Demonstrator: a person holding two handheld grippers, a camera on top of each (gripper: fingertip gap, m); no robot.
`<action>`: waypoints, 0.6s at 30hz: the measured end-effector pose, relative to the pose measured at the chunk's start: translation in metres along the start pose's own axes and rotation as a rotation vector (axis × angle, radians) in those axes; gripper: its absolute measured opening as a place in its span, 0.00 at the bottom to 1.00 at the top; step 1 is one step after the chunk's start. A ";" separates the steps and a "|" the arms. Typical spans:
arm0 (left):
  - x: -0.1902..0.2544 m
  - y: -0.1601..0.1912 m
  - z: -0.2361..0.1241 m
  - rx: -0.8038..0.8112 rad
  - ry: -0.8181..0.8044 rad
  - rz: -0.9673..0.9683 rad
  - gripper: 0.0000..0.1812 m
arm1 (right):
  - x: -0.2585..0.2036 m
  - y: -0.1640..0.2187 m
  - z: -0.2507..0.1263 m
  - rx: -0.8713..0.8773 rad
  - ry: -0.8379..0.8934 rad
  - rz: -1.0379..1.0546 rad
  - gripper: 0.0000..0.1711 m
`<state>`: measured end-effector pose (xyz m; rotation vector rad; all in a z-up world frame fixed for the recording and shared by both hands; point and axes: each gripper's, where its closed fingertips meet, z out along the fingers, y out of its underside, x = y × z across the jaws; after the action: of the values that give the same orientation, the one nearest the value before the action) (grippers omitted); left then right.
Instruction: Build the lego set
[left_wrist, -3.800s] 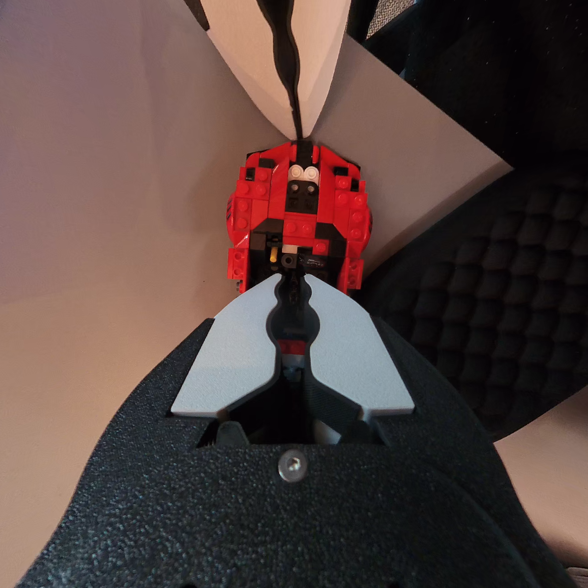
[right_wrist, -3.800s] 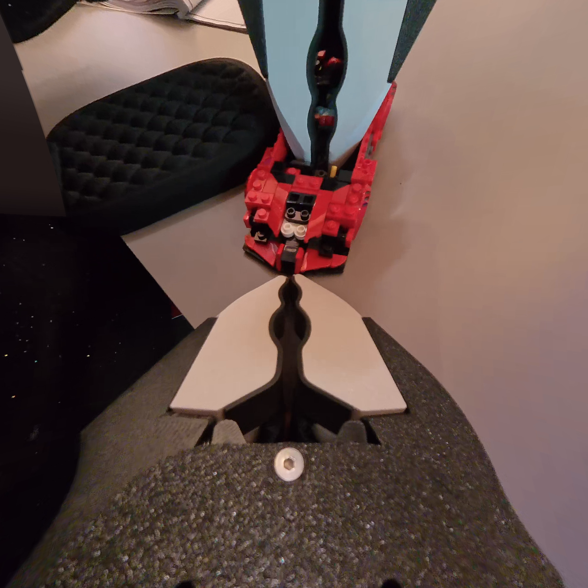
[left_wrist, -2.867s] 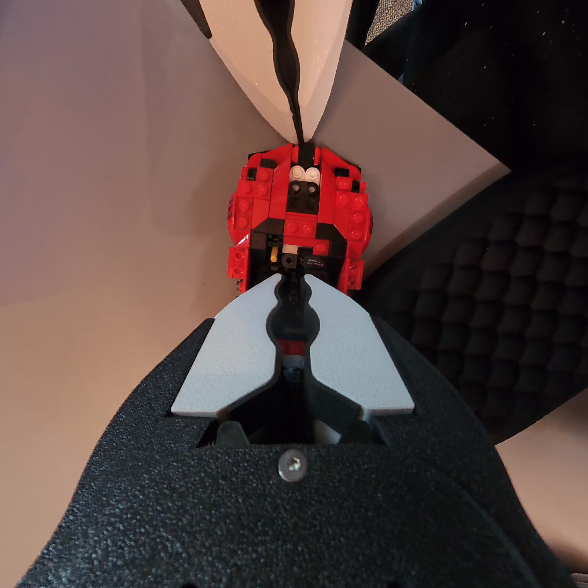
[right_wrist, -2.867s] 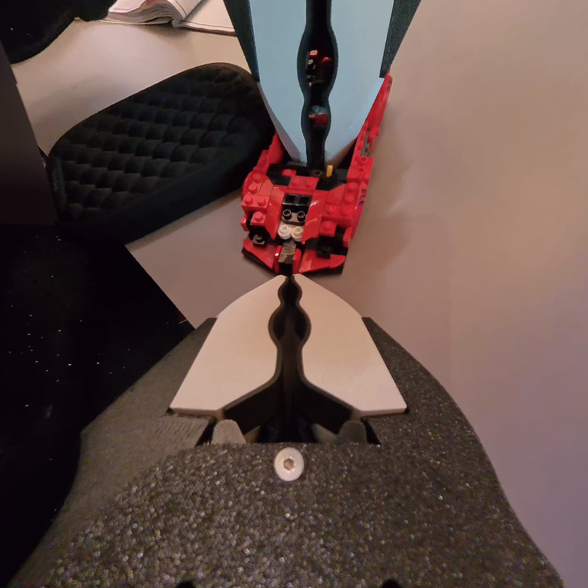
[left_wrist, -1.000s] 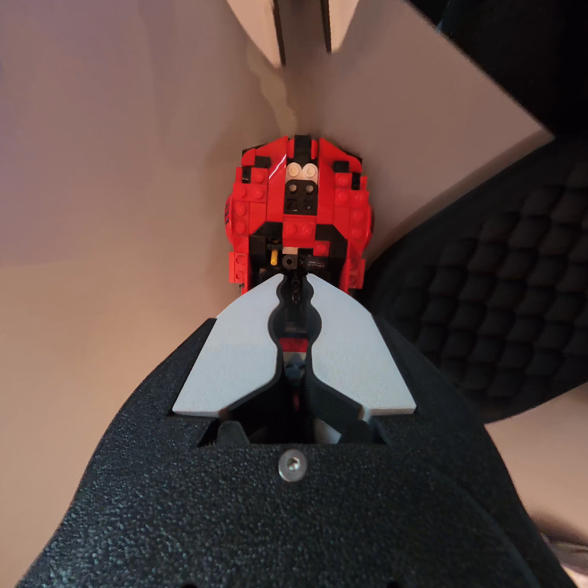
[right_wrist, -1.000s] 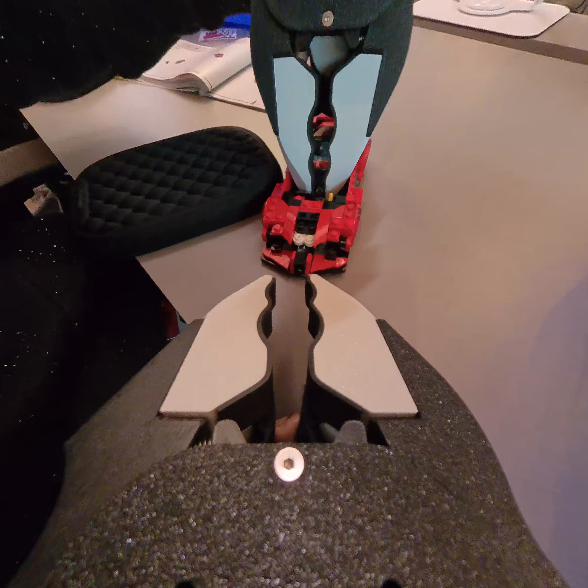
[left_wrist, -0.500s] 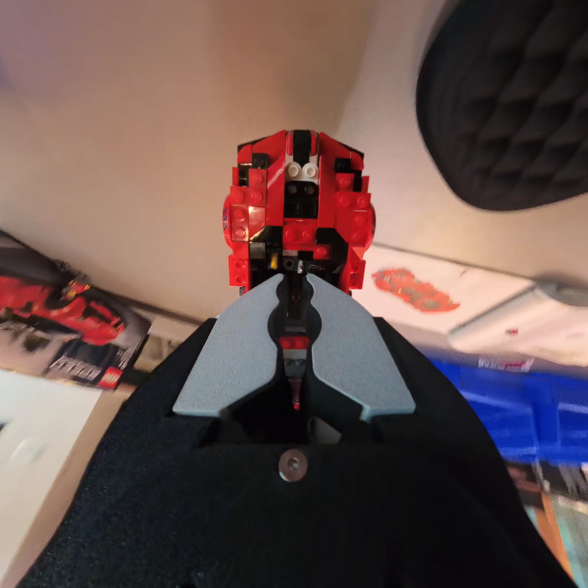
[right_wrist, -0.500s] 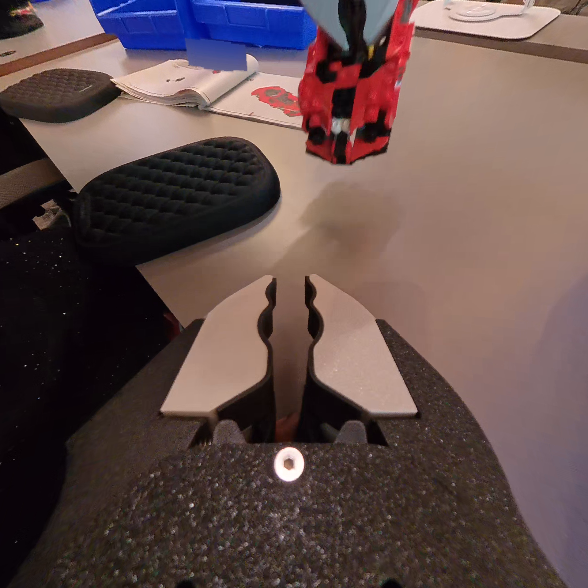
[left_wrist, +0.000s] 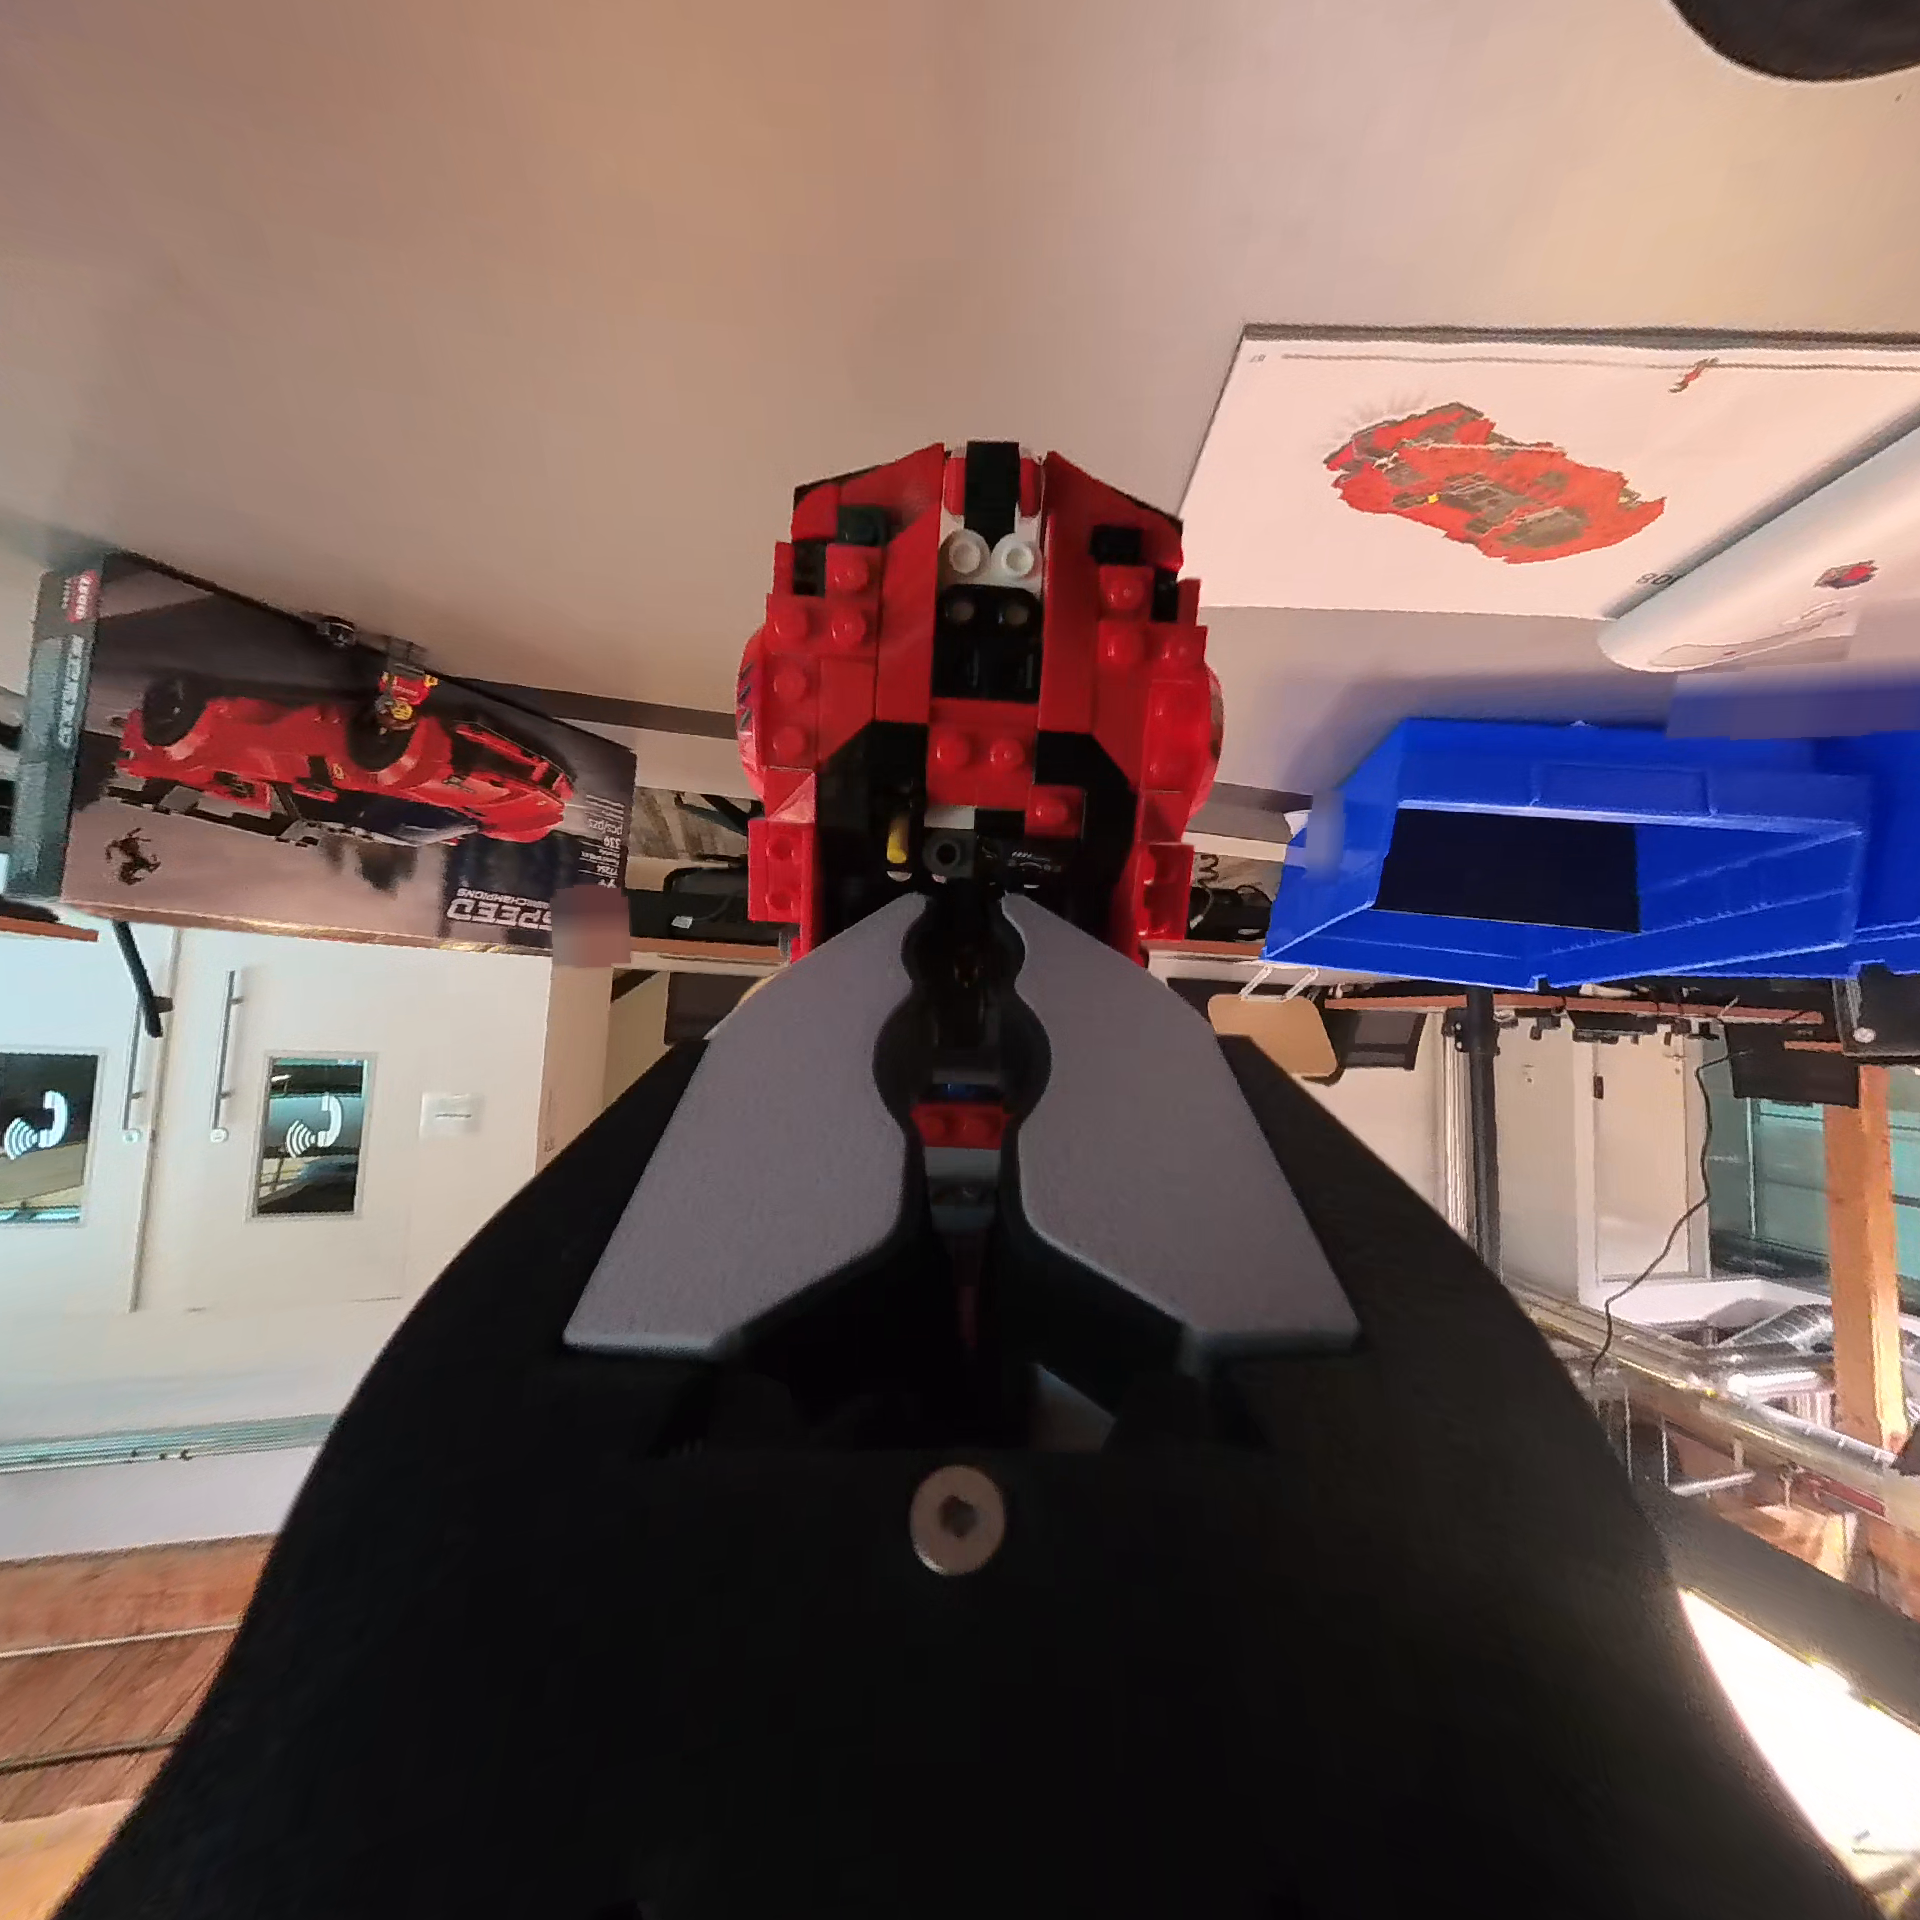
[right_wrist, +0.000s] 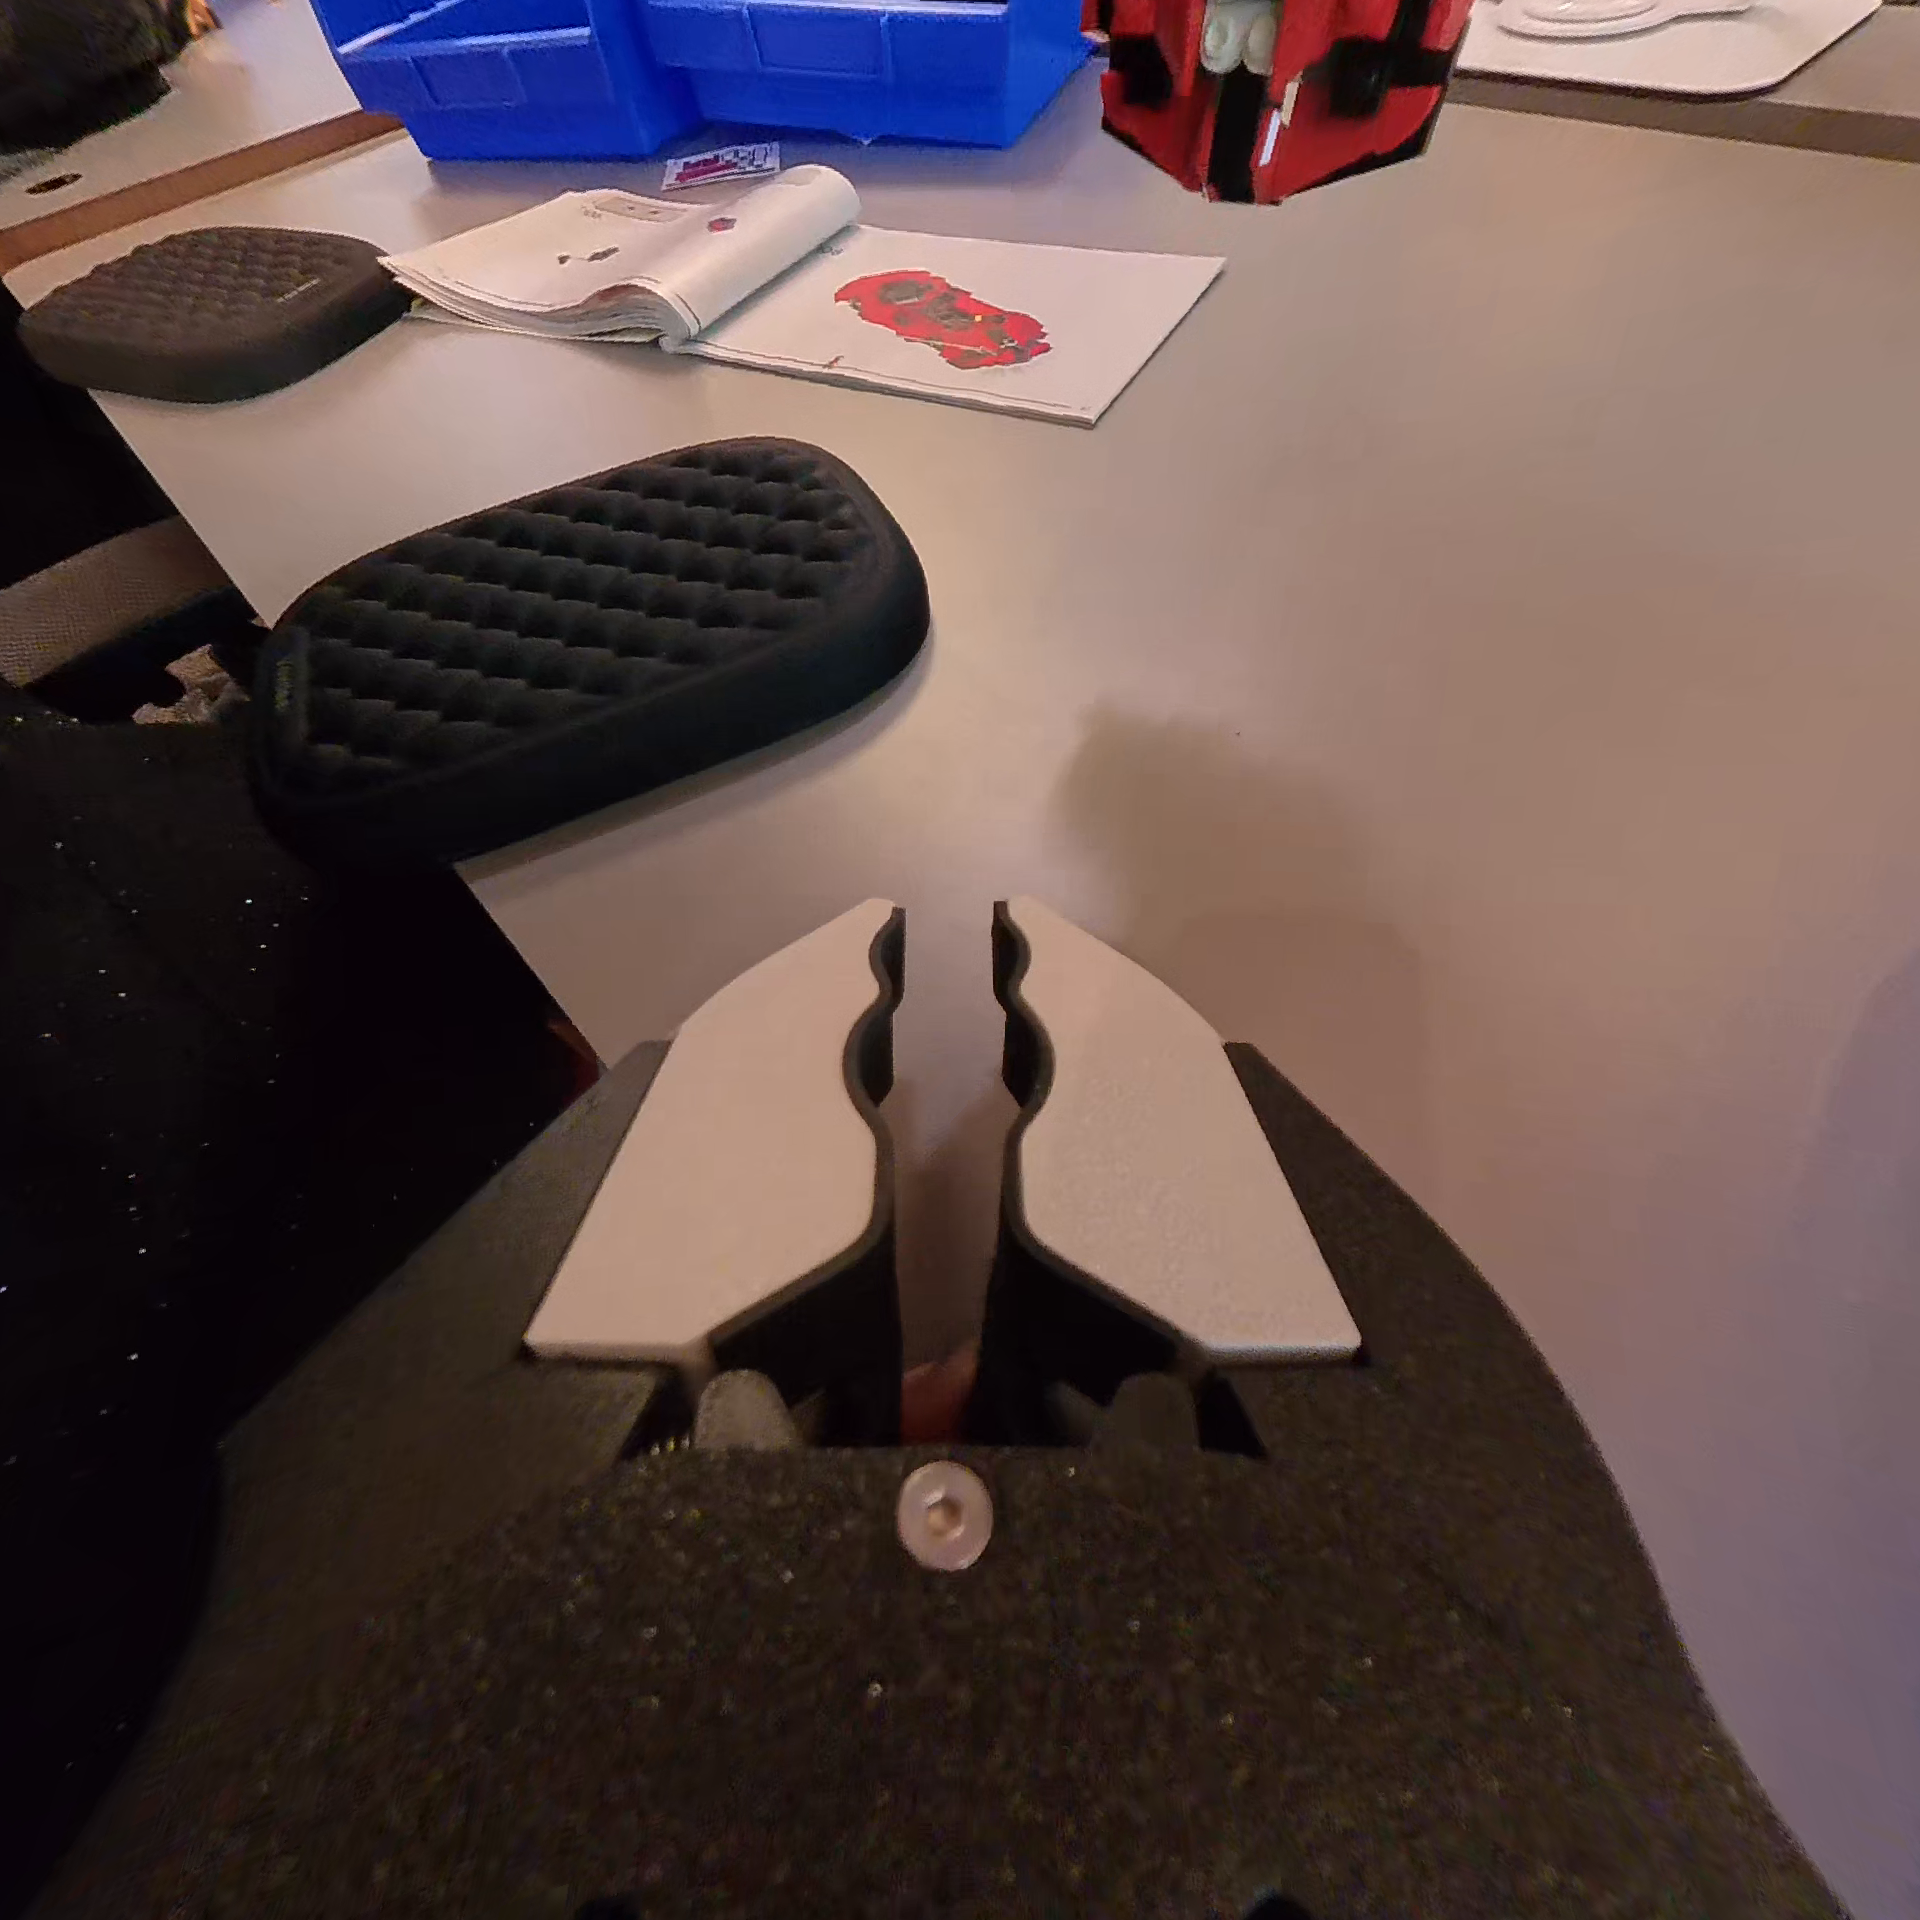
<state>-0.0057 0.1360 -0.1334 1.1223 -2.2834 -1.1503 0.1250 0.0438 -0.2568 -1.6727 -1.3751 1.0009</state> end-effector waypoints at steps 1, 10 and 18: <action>0.000 -0.001 -0.001 0.008 -0.002 -0.002 0.04 | 0.000 0.000 0.000 0.001 0.001 0.000 0.09; 0.007 -0.010 0.004 0.165 0.010 -0.051 0.04 | 0.000 0.002 0.002 -0.014 0.002 0.001 0.09; 0.010 -0.052 0.012 0.561 0.043 -0.127 0.04 | 0.000 0.003 0.002 -0.018 0.000 0.008 0.09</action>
<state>0.0074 0.1158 -0.1823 1.4828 -2.6081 -0.5134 0.1242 0.0436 -0.2607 -1.6926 -1.3821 0.9953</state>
